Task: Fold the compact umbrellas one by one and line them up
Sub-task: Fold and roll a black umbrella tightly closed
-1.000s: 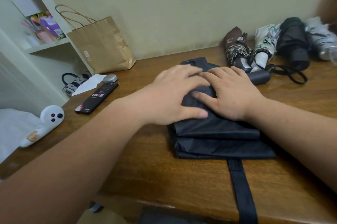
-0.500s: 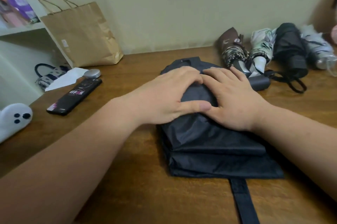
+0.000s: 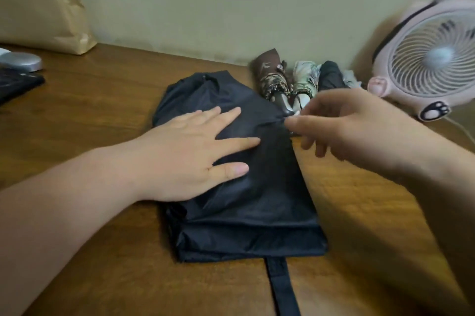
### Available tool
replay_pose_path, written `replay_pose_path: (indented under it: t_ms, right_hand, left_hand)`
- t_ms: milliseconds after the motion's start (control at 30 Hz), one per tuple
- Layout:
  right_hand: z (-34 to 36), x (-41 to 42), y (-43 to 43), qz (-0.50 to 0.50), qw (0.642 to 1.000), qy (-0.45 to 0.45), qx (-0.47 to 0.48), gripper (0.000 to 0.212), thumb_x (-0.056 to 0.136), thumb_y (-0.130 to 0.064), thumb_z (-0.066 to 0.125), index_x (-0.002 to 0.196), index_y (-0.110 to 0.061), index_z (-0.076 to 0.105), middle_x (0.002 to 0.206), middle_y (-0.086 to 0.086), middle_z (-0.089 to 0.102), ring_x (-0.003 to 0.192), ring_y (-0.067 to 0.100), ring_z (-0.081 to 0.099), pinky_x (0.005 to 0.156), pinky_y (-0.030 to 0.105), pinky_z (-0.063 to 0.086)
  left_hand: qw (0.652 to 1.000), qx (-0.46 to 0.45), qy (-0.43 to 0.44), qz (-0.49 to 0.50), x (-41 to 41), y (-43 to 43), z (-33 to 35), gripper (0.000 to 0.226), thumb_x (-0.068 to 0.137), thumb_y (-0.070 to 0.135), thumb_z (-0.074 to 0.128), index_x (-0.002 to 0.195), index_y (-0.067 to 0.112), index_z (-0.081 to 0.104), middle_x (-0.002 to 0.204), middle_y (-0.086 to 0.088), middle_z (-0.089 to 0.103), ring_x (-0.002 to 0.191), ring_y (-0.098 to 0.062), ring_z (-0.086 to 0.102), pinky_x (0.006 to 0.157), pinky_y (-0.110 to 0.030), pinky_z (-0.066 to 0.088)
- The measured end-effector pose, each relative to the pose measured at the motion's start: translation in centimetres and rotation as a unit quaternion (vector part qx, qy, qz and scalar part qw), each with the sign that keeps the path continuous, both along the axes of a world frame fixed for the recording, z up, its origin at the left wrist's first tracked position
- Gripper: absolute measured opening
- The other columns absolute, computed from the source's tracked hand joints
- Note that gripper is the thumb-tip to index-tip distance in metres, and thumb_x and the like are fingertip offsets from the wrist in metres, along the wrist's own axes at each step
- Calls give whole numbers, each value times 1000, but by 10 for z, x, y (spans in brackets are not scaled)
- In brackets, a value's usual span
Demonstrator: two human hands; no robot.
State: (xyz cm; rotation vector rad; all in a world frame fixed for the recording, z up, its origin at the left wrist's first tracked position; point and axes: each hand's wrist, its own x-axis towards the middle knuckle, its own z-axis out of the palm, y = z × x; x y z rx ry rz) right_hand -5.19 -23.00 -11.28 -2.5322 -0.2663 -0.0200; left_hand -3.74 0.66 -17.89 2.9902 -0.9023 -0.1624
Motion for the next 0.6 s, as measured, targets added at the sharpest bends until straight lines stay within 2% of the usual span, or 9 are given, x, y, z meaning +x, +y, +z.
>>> replay_pose_path:
  t_ms: [100,200,267,367,467,500,600]
  right_hand:
    - [-13,-42,-13,1,988,119,102,37,73,-47,79,100,-23,68,74,7,74,57,14,63,55,27,44]
    - [-44,-70,-16,-6,959,132,251,60,53,-61,90,102,-34,69,76,12,71,61,19,60,55,24,44]
    - [-60,-77,-16,-4,939,119,324,66,49,-56,94,108,-37,71,78,14,69,66,21,61,56,20,48]
    - [-69,-84,-9,-16,935,92,341,59,60,-41,91,116,-39,72,79,17,71,71,25,65,66,25,53]
    - [-70,-85,-9,-42,939,78,333,50,69,-36,92,115,-42,73,79,16,74,70,25,71,65,28,55]
    - [-69,-84,-11,-47,943,79,319,48,71,-32,90,114,-44,73,79,15,75,68,25,71,64,28,56]
    - [-73,-80,-20,-33,960,85,266,55,61,-15,80,105,-48,75,77,13,76,53,16,62,49,16,47]
  left_hand:
    - [1000,-6,-3,0,-1,0,-3,67,82,79,-4,148,70,-6,165,17,-29,155,-14,-21,126,-35,-10]
    - [1000,-6,-11,-2,-3,-1,-6,66,85,77,-3,150,68,-3,165,17,-30,156,-21,-21,128,-43,-7]
    - [1000,-5,-20,-4,-4,-2,-9,64,88,76,-2,151,66,0,165,17,-31,156,-23,-22,128,-49,-6]
    - [999,9,-42,-21,-5,-3,-13,64,92,73,-3,155,61,3,166,15,-29,155,-21,-27,126,-55,-5]
    - [999,0,-28,-22,-6,-1,-13,69,90,74,-4,157,58,6,168,15,-24,155,-17,-25,126,-53,-6]
    - [999,-3,-24,-22,-7,-1,-13,71,89,75,-5,157,57,6,168,15,-23,155,-16,-24,126,-52,-6]
    - [999,-2,-34,-36,-8,1,-13,81,84,82,-5,159,54,5,169,12,-21,156,-19,-22,126,-54,-5]
